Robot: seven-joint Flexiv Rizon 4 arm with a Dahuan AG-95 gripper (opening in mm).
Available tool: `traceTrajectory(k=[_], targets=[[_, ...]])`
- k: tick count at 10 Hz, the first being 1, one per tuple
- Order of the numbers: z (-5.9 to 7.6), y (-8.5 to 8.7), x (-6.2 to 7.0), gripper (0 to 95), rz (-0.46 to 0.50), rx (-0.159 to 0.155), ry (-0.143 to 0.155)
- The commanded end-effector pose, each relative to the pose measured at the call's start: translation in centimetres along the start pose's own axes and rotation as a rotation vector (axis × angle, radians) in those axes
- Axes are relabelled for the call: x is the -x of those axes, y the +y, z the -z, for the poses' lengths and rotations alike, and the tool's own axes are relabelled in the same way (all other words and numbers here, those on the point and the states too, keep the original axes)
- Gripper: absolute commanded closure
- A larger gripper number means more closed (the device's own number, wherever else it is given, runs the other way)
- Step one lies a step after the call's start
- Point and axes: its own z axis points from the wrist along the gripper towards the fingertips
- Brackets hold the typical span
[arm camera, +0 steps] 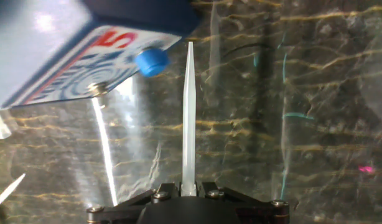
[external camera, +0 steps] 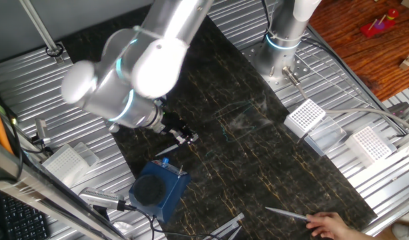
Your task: Insert a large pipette tip into the holder for large pipette tips
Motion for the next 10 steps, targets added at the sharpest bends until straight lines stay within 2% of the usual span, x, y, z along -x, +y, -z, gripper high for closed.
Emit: traceTrajectory(k=[1,5,6,7,10], targets=[[-0.22,-0.14,-0.5,95.0,0.009,0.004,0.007],[-0.22,-0.14,-0.51,95.0,-0.011,-0.007,0.009],[-0.22,-0.14,-0.51,95.0,0.0,-0.007,0.028],[-0.22,-0.14,-0.51,95.0,0.004,-0.008,0.065],[-0.22,-0.14,-0.51,95.0,-0.007,-0.012,0.132]])
